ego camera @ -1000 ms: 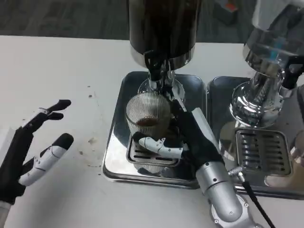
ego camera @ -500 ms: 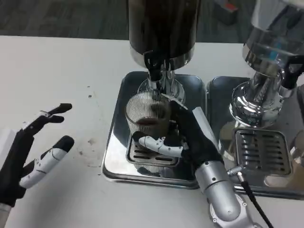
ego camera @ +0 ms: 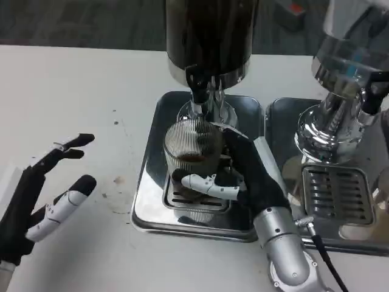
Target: Grasp the cup under the faucet to collect the drink, then remove the cup.
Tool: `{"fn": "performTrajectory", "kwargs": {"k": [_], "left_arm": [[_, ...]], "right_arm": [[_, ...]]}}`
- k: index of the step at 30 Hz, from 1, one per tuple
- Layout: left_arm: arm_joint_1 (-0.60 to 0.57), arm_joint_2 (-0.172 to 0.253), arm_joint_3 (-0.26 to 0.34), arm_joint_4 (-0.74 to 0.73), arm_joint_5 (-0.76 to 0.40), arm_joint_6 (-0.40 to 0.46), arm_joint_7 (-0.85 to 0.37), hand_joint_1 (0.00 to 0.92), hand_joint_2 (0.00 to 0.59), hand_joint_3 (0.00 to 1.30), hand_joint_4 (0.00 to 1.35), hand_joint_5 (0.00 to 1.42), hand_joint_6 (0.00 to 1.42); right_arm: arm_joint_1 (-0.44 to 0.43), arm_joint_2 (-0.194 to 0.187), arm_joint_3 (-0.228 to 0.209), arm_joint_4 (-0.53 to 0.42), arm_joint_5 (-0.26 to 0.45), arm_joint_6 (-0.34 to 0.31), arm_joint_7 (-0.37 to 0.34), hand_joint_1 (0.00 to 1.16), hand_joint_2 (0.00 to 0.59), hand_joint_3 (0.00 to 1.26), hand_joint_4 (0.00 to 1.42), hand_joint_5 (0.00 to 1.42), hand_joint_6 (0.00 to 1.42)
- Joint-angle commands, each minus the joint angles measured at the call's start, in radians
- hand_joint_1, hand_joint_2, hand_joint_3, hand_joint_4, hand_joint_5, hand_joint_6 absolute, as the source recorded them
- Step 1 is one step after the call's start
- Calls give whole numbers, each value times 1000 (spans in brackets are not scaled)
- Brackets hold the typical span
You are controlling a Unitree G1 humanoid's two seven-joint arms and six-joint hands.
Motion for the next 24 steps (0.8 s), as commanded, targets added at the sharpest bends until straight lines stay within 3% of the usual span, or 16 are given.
{"fn": "performTrajectory", "kwargs": {"k": [1, 14, 24], "left_arm": [[-1, 6, -5, 4, -12, 3, -10, 0, 155, 287, 241, 311, 156], [-3, 8, -16, 6, -4, 16, -21, 0, 153, 274, 218, 311, 142], [-8, 6, -16, 10, -5, 19, -25, 0, 153, 273, 205, 311, 127]], "right_arm": [[16, 29, -7, -5, 12, -27, -24, 1045, 226, 479, 546, 511, 601], [16, 28, -12, -12, 27, -39, -26, 1060, 198, 511, 587, 686, 808], [22, 28, -13, -22, 21, -50, -40, 1060, 198, 511, 587, 713, 833]]}}
